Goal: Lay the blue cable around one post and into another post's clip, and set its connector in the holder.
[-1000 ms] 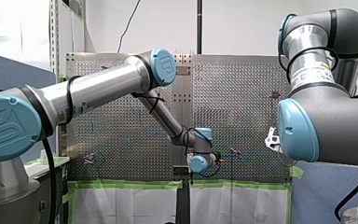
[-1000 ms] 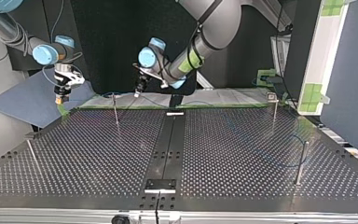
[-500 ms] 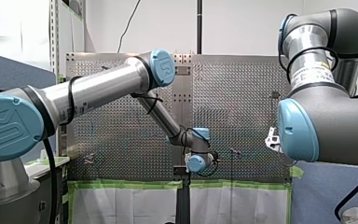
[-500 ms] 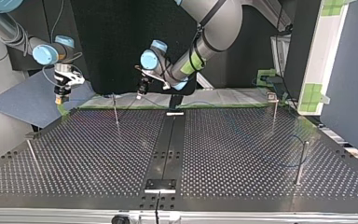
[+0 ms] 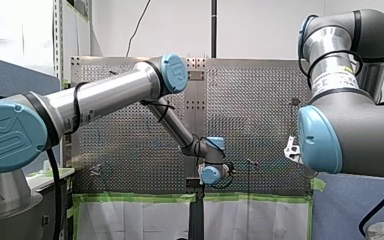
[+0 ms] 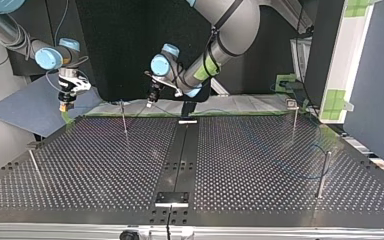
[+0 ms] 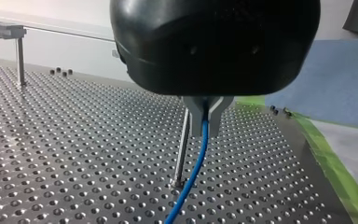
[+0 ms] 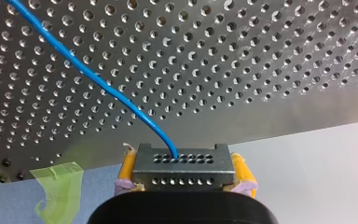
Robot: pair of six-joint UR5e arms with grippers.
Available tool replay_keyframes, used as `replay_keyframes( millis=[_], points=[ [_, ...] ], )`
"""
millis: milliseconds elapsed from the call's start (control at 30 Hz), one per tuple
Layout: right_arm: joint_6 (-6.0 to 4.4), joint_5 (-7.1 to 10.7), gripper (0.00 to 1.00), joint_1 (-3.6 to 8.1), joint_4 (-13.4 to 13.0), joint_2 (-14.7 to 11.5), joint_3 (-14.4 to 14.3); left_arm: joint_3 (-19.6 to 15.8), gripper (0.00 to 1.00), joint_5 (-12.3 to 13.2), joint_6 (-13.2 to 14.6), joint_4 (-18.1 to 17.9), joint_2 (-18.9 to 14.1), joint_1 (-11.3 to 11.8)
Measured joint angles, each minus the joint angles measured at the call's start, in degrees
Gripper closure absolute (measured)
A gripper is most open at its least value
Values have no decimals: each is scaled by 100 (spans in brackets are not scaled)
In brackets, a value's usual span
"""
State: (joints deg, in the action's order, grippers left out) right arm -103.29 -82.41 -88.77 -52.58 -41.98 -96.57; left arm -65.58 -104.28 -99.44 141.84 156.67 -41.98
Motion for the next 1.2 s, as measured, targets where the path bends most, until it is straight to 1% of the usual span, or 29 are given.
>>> replay_keyframes(
  millis=[167, 367, 633, 867, 900, 933, 967, 1000, 1033, 1100, 1133, 1167, 1200],
  points=[
    [0, -6, 100, 6, -24, 0, -2, 114, 100, -16, -20, 105, 85, 21],
    [-9, -18, 100, 23, -69, 0, -1, 208, 100, -18, -41, 182, 112, 53],
    [-32, -46, 100, 26, -161, 2, 3, 224, 100, 20, -53, 203, 117, 120],
    [-9, -64, 100, 9, -152, 3, 50, 225, 100, 58, -66, 204, 121, 159],
    [-5, -64, 100, 8, -149, 3, 52, 225, 90, 65, -66, 202, 121, 160],
    [-4, -67, 100, 8, -148, 2, 53, 224, 90, 69, -65, 203, 121, 161],
    [-3, -69, 100, 15, -146, 0, 56, 222, 78, 72, -63, 207, 122, 166],
    [1, -62, 100, 14, -134, 1, 57, 222, 57, 78, -62, 205, 120, 164],
    [4, -57, 100, 9, -127, 1, 56, 222, 57, 80, -62, 206, 119, 156],
    [16, -53, 100, 0, -106, 2, 56, 222, 23, 75, -60, 227, 117, 142],
    [22, -52, 100, -1, -93, 2, 56, 222, 23, 70, -53, 239, 116, 132],
    [28, -51, 100, -1, -83, 2, 55, 223, 0, 60, -35, 256, 114, 120],
    [35, -49, 100, -6, -68, 2, 54, 224, 0, 51, -15, 265, 113, 110]
  ],
)
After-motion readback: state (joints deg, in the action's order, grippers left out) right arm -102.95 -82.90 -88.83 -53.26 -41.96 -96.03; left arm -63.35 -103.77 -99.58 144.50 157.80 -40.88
